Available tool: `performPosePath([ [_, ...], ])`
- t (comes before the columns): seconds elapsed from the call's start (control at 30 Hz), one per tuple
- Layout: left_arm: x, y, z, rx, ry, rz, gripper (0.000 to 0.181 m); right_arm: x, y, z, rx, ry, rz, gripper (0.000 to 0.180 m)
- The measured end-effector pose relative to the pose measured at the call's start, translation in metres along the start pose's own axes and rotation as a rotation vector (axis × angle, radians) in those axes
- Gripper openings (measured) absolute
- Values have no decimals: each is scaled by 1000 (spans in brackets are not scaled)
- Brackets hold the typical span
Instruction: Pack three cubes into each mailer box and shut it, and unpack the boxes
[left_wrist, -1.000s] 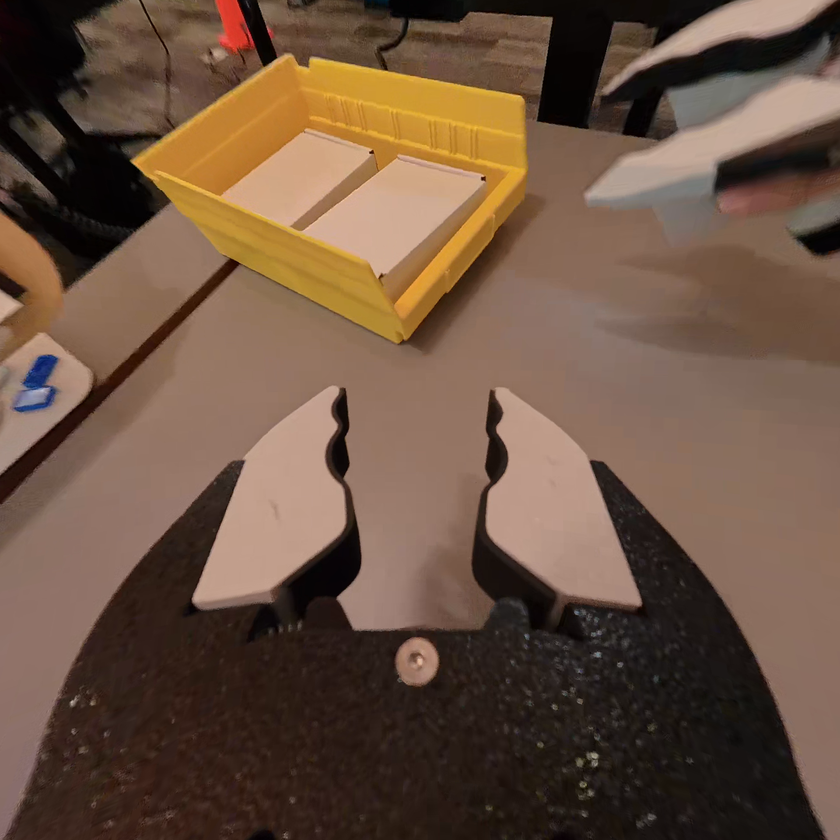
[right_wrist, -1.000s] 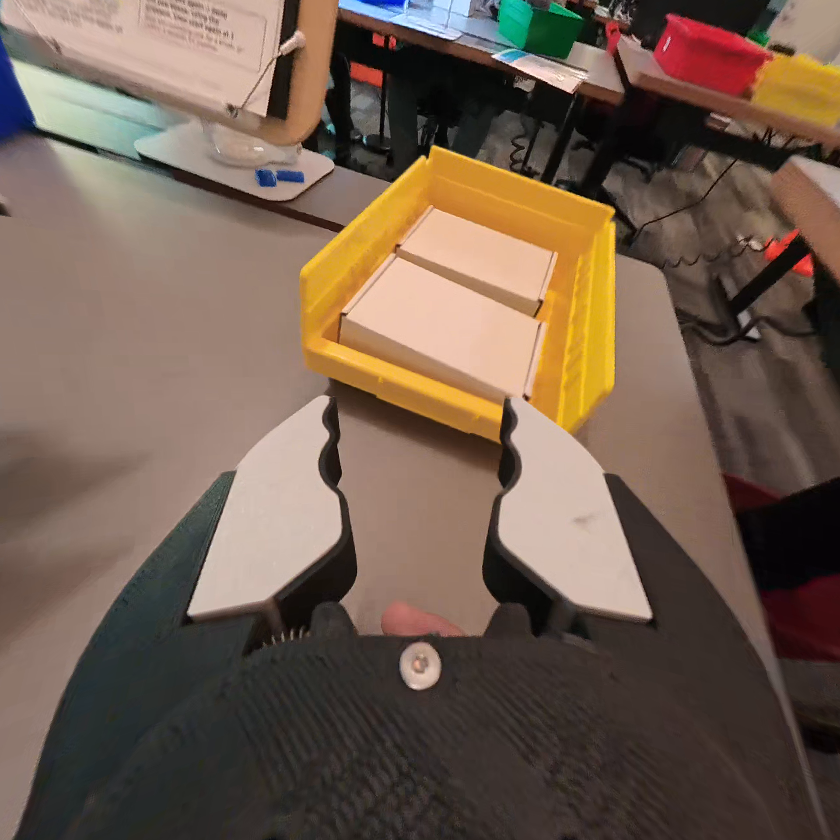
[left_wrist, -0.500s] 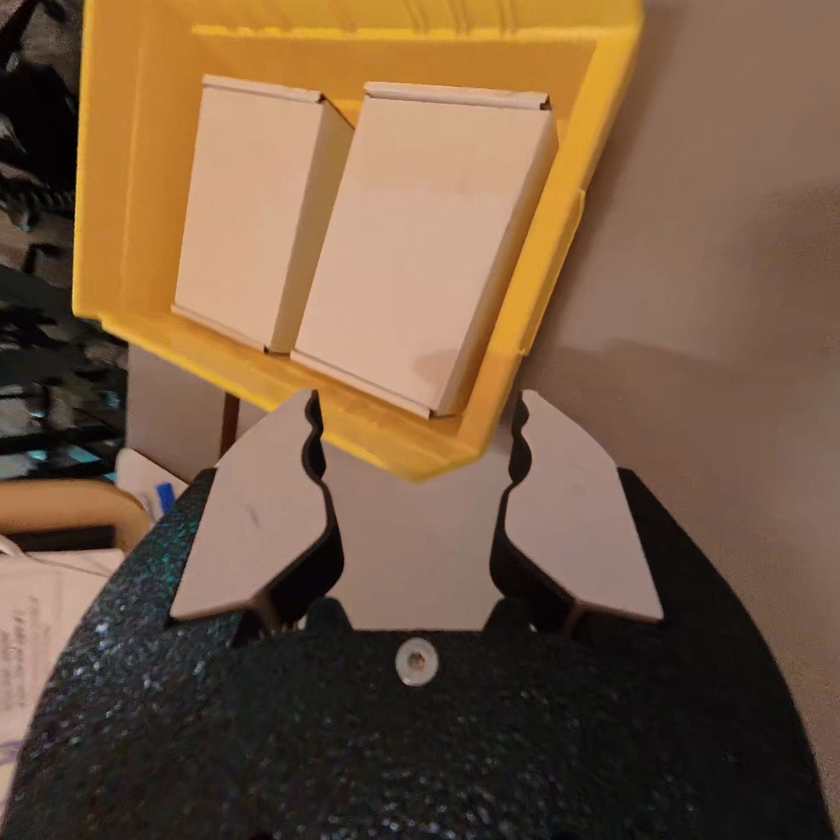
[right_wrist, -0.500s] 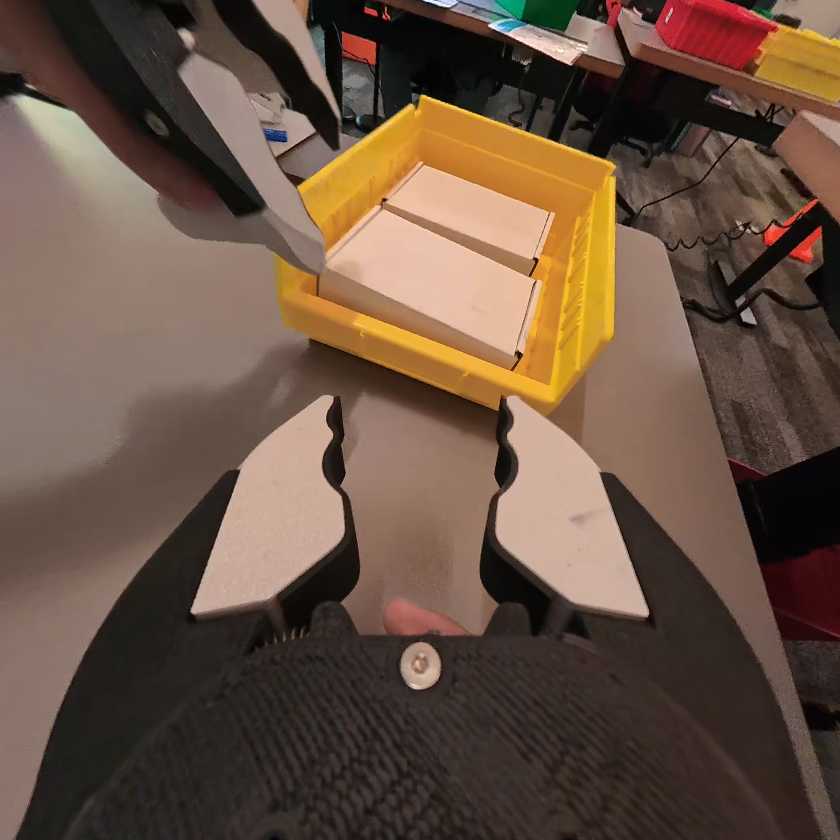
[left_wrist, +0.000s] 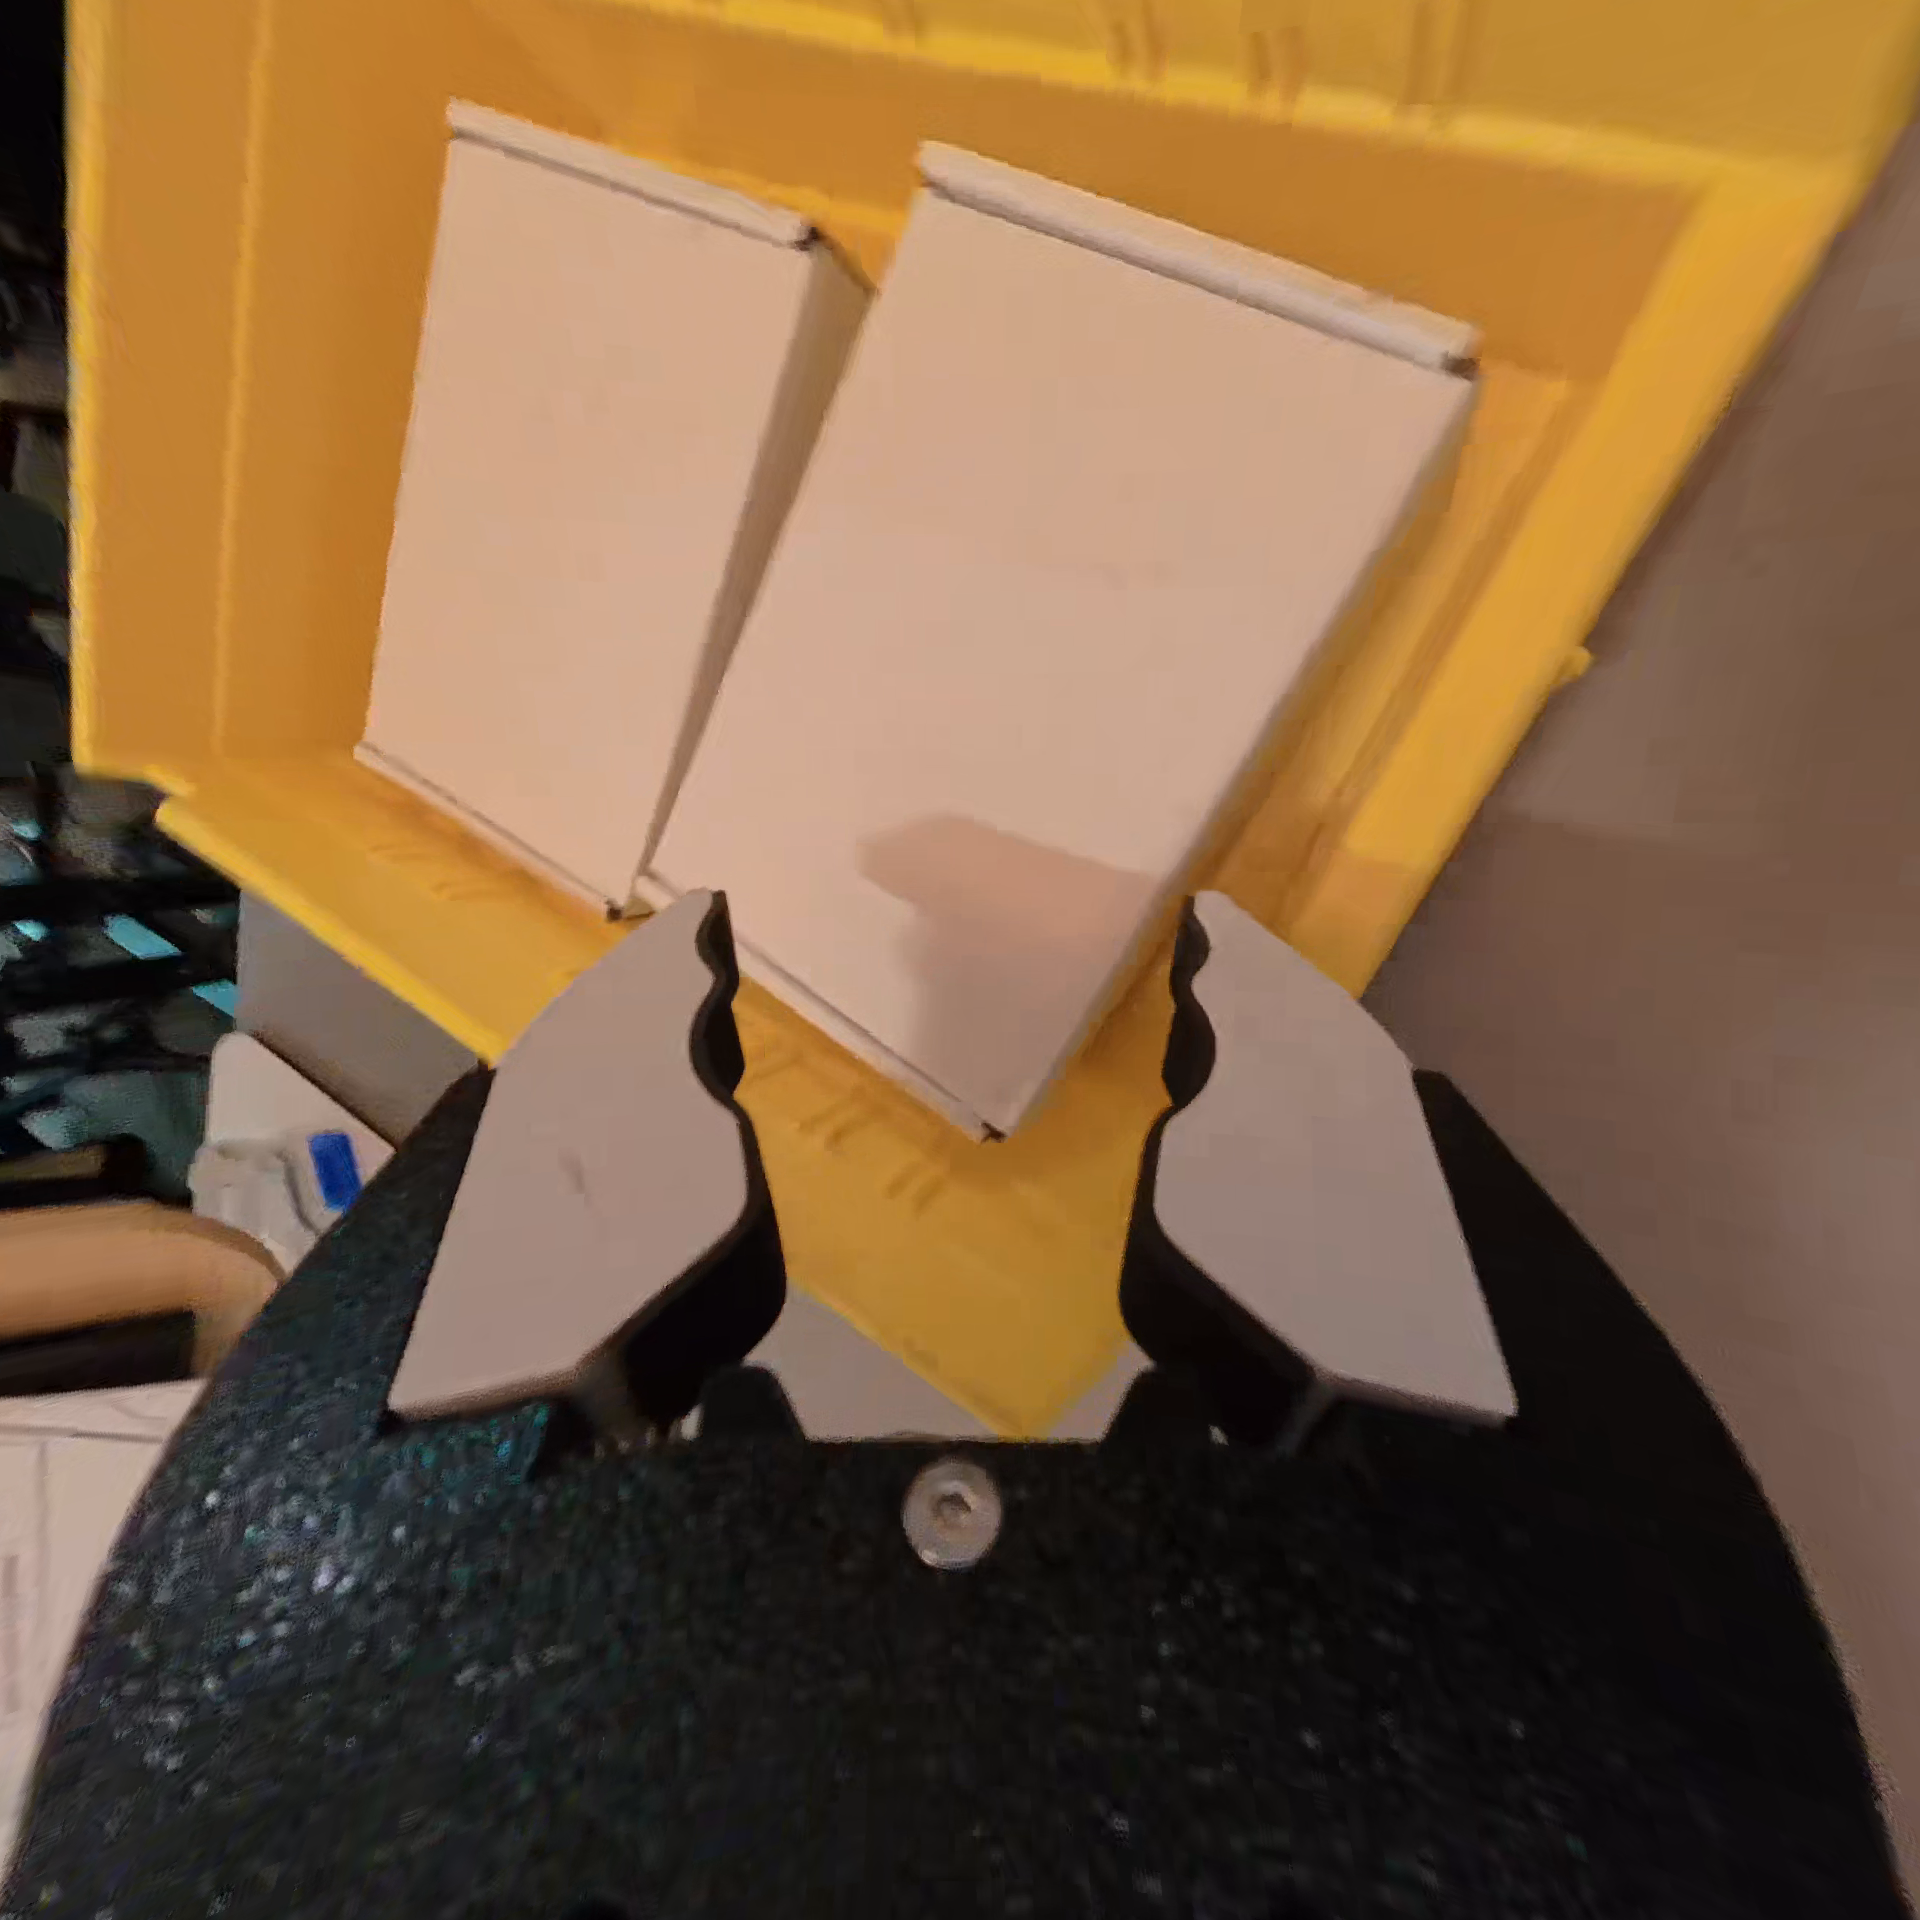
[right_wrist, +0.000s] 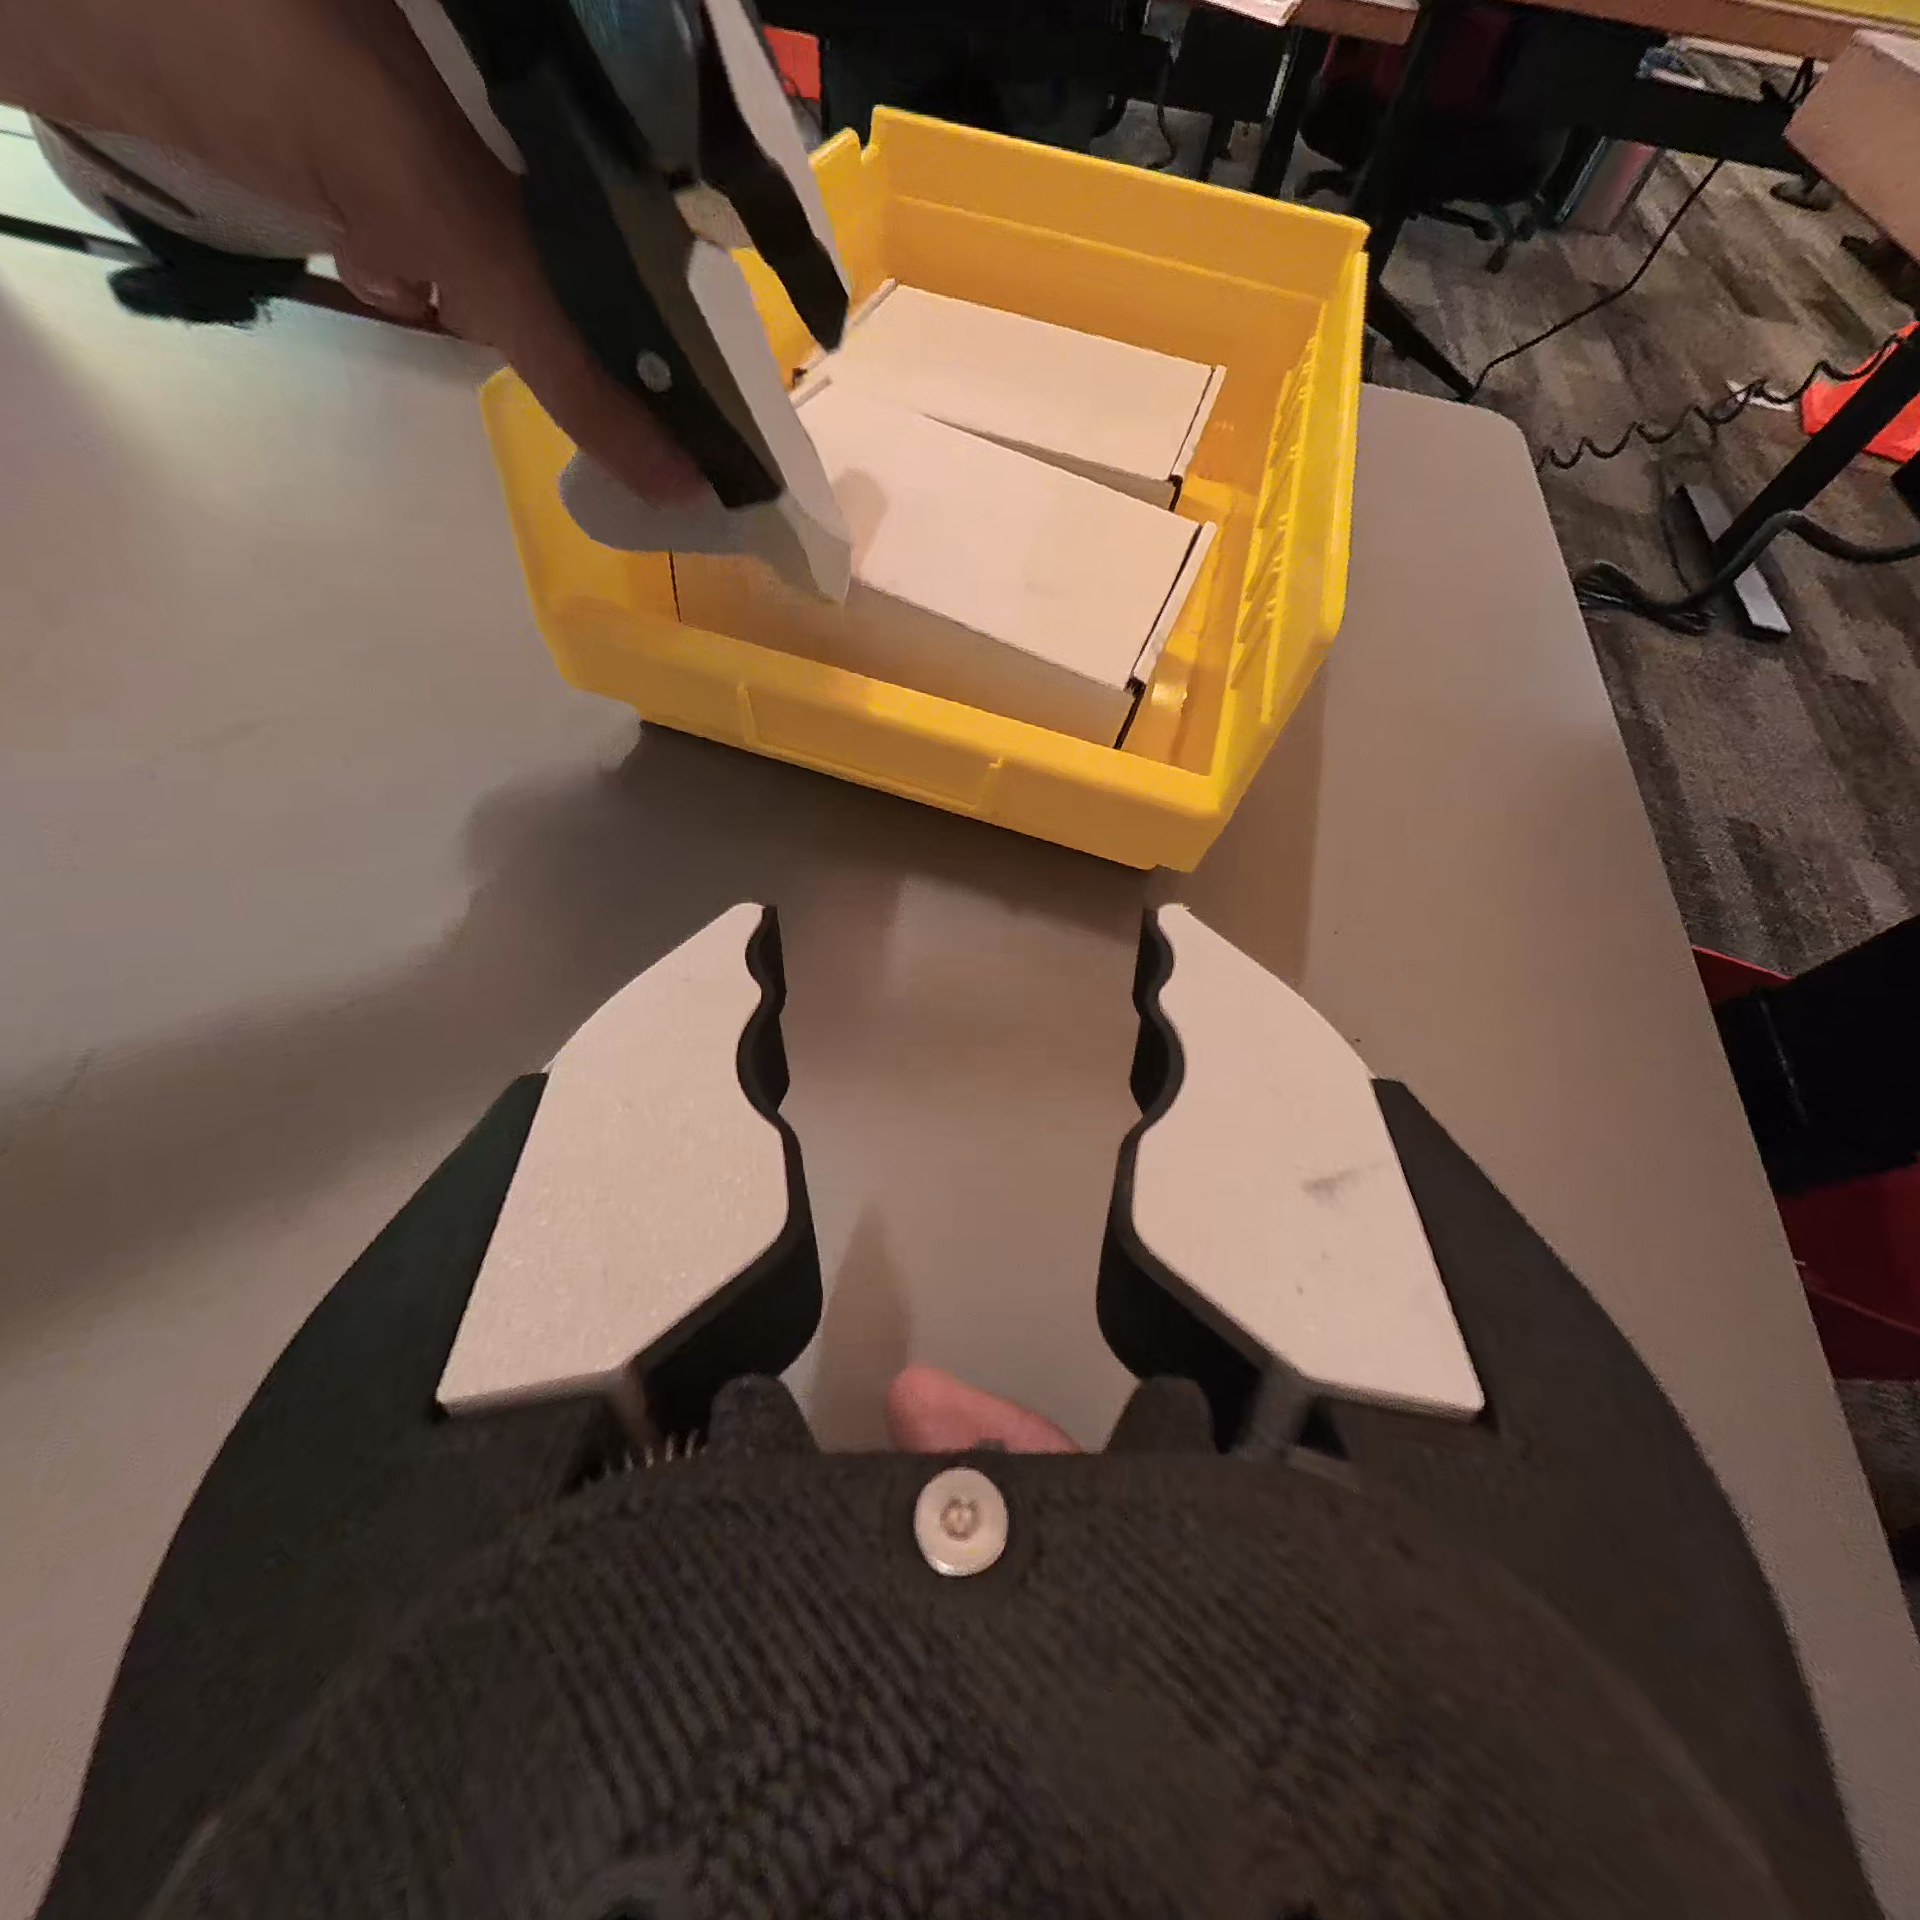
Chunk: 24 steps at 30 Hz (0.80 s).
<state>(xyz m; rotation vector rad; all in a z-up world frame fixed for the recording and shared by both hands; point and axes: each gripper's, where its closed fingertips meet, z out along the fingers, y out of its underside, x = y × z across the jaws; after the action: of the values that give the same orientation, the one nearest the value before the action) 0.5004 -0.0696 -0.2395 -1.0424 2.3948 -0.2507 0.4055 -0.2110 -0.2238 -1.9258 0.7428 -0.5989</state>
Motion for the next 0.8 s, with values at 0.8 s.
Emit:
performPosePath([
  [0.8,-69,37,19,30,140,-772,52,-7,14,9,-58,-45,-33,64],
])
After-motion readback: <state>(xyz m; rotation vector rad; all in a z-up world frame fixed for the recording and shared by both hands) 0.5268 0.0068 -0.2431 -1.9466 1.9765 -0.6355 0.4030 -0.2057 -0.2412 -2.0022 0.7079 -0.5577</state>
